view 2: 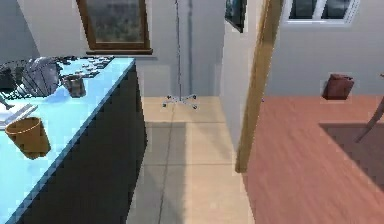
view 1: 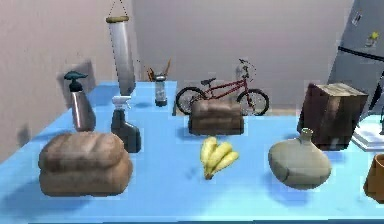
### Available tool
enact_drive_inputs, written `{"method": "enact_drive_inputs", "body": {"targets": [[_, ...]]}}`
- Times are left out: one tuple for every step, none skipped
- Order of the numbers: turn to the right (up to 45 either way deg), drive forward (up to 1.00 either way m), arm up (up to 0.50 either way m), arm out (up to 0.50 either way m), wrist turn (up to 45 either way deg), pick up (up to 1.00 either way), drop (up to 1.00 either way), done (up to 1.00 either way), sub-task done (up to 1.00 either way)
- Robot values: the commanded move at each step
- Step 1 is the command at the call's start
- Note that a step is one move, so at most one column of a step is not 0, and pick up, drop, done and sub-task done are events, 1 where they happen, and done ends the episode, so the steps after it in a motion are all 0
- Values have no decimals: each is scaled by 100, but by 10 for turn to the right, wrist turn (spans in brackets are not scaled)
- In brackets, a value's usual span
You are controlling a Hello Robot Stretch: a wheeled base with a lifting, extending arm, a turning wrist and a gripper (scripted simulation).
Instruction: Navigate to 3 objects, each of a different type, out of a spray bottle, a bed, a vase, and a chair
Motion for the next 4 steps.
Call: {"method": "enact_drive_inputs", "body": {"targets": [[-180, 0, 0, 0, 0, 0, 0, 0, 0], [0, 0, 0, 0, 0, 0, 0, 0, 100], [-450, 0, 0, 0, 0, 0, 0, 0, 0], [-450, 0, 0, 0, 0, 0, 0, 0, 0]]}}
